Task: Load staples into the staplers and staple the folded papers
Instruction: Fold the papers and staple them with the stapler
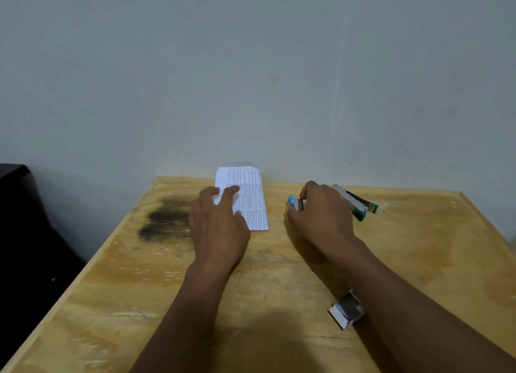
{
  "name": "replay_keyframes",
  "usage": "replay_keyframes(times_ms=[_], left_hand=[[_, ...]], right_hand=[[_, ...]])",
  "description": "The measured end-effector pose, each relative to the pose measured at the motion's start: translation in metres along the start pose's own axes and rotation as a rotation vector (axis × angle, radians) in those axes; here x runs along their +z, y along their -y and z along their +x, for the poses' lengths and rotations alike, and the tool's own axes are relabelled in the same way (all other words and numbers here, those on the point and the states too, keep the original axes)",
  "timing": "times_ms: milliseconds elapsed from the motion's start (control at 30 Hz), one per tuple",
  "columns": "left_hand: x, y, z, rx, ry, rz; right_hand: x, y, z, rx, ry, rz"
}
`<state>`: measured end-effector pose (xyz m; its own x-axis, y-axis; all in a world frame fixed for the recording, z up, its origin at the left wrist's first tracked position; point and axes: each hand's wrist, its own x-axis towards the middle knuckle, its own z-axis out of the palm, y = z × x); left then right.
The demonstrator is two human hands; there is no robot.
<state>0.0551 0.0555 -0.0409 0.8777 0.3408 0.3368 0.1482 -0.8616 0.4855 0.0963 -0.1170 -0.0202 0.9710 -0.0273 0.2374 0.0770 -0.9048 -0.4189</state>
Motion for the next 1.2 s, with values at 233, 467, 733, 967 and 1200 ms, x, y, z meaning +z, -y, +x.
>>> replay_keyframes(times_ms=[233, 467, 733, 967, 1200], left_hand=[[0.008, 0.005, 0.001, 0.128, 0.157, 0.102], [0.002, 0.000, -0.002, 0.126, 0.164, 0.079], [0.009, -0.003, -0.005, 0.206, 0.200, -0.036], [0.008, -0.002, -0.003, 0.207, 0.193, -0.037], [0.013, 0.001, -0.002, 0.207, 0.207, -0.063]], right_hand=[[0.000, 0.002, 0.002, -0.002, 0.144, -0.004], [-0.003, -0.005, -0.004, -0.013, 0.112, 0.043], [-0.002, -0.006, -0.003, 0.002, 0.096, 0.062], [0.001, -0.008, -0.002, 0.012, 0.111, 0.073], [0.002, -0.009, -0.002, 0.015, 0.117, 0.075]])
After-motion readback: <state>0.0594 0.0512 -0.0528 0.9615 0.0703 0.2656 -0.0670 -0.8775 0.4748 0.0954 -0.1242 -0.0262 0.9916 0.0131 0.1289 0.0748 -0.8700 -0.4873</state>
